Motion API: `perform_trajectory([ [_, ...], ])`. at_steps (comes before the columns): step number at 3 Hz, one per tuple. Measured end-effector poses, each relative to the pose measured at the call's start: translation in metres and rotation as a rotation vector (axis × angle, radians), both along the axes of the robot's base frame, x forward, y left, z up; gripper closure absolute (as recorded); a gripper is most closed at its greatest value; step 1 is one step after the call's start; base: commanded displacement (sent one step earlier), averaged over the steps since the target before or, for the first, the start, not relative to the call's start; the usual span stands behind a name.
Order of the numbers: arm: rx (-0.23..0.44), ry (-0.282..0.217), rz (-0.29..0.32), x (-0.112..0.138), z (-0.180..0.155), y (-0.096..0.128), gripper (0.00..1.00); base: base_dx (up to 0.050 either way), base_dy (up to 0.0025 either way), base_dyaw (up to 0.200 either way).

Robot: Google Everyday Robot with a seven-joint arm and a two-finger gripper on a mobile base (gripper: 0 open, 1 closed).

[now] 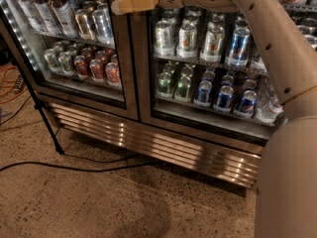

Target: Open right fridge door

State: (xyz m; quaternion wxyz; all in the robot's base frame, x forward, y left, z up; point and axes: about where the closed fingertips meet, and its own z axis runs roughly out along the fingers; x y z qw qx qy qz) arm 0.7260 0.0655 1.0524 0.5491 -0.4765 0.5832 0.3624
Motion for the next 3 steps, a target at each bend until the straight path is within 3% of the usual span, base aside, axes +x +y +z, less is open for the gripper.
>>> perform_trajectory([
  [2,-0.028,-0.026,-0.002,-0.003,0.015,0.002,0.0,0.0,0.0,0.0],
  [3,-0.058,-0.1,0.01,-0.003,0.049,0.023,0.0,0.0,0.0,0.0],
])
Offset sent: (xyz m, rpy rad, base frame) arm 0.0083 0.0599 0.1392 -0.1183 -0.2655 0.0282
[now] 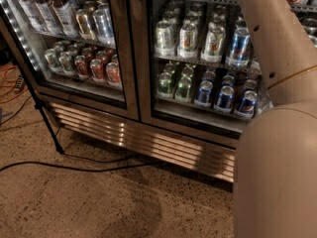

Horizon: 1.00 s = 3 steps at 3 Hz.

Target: Open right fridge door

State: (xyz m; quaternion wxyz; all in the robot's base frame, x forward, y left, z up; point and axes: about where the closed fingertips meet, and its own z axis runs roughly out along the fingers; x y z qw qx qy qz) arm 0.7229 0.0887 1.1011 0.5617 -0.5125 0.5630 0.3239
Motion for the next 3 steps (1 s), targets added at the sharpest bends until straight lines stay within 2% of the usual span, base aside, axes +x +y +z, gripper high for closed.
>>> perform_trajectory([
  [2,-0.013,-0.03,0.009,0.0025,0.0143,0.0085,0.0,0.0,0.0,0.0],
  [3,-0.009,-0.014,0.021,0.0062,0.011,0.0149,0.0,0.0,0.0,0.0],
])
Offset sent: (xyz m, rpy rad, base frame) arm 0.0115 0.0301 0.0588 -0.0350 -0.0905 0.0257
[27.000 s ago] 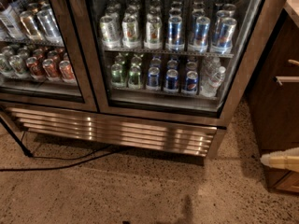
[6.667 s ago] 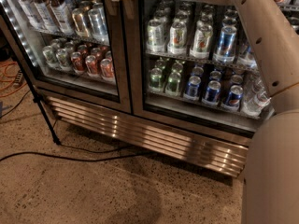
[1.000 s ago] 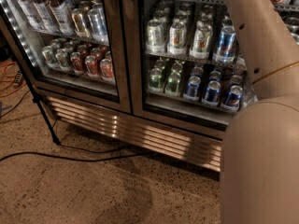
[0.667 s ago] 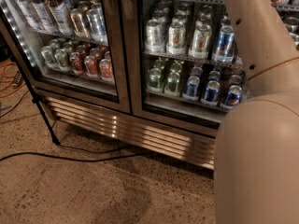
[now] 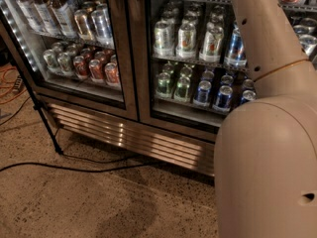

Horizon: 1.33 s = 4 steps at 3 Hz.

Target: Open right fridge door

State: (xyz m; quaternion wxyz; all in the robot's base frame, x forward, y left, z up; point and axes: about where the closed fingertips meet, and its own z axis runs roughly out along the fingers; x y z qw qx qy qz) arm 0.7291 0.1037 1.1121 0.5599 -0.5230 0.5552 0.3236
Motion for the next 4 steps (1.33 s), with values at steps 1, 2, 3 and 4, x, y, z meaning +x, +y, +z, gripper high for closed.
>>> perform_trajectory([
  [1,0.008,0.014,0.012,0.0016,-0.0023,0.0017,0.0,0.0,0.0,0.0],
  [2,0.014,0.026,0.019,0.004,-0.0048,0.0019,0.0,0.0,0.0,0.0],
  [3,0.014,0.026,0.019,0.005,-0.0048,0.0008,0.0,0.0,0.0,0.0],
  [4,0.018,0.047,0.027,0.0077,-0.0114,0.0029,0.0,0.0,0.0,0.0],
])
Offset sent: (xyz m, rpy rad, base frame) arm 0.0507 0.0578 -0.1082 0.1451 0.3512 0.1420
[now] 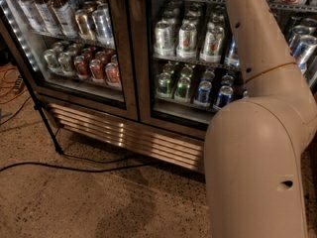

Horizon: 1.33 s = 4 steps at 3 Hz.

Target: Open right fridge door

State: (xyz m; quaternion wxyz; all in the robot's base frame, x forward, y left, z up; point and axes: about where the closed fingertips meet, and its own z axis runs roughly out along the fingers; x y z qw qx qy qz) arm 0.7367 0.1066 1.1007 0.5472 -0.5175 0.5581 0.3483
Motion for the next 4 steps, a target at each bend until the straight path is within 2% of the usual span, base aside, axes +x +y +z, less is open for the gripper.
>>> perform_trajectory([
  [1,0.008,0.025,0.01,0.003,-0.006,0.002,0.0,0.0,0.0,0.0],
  [2,0.014,0.04,0.017,0.007,-0.013,0.002,0.19,0.0,0.0,0.0],
  [4,0.014,0.052,0.021,0.016,-0.018,-0.005,0.65,0.0,0.0,0.0],
])
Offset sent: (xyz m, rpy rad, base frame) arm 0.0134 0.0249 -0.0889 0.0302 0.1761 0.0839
